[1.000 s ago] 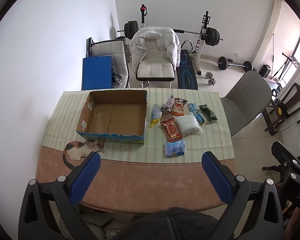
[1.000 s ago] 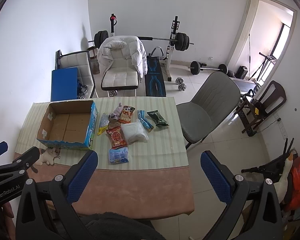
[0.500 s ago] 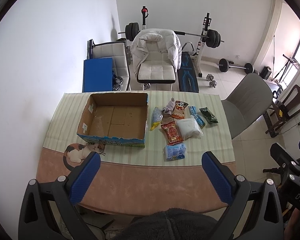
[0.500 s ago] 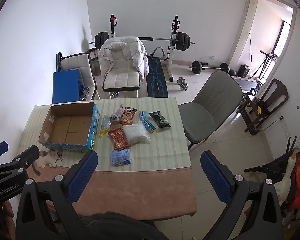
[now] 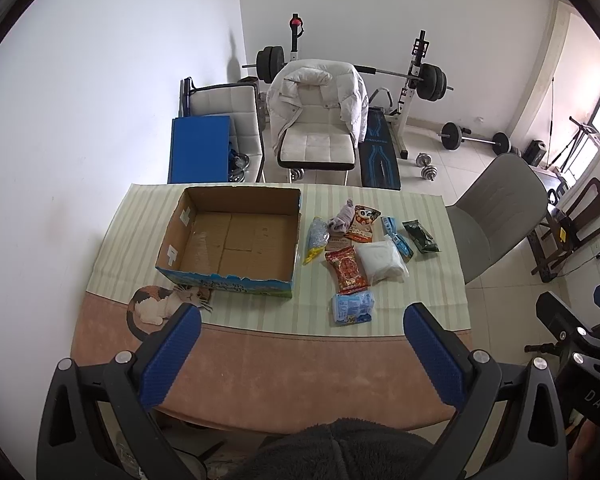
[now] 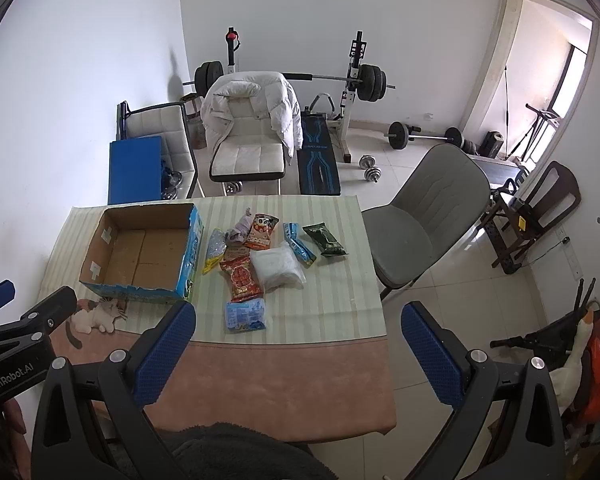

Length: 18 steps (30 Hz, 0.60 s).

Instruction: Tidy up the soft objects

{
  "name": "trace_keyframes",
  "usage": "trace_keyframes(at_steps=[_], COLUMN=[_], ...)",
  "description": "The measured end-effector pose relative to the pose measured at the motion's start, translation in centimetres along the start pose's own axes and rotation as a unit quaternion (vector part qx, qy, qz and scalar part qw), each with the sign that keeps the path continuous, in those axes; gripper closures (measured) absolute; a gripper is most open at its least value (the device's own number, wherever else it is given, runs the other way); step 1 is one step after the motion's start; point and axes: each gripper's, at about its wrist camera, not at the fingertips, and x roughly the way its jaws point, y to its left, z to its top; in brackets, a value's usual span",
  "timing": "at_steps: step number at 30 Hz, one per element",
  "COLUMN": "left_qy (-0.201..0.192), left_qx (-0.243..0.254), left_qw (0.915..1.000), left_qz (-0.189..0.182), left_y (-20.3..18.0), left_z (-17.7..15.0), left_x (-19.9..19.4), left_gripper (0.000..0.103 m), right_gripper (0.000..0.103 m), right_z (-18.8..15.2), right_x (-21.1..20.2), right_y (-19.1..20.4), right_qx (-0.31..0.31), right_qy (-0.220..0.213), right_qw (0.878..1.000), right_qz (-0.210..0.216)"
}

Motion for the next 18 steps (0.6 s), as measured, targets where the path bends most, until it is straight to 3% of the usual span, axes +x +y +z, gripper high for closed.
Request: trace_keyframes(at_steps=[18], left_qy=[-0.001], left_qx=[-0.001], left_qw=[1.0], left_qz=[0.001], left_y=[0.04], left_z=[0.23], left_x=[0.07], left_gripper=[0.0], right_gripper=[0.0], right_z=[-0.21], right_x=[0.6], right_y=[0.39], right_qx=[0.001], right_qy=[-0.003], right_qw=[1.0], right_qz=[0.0])
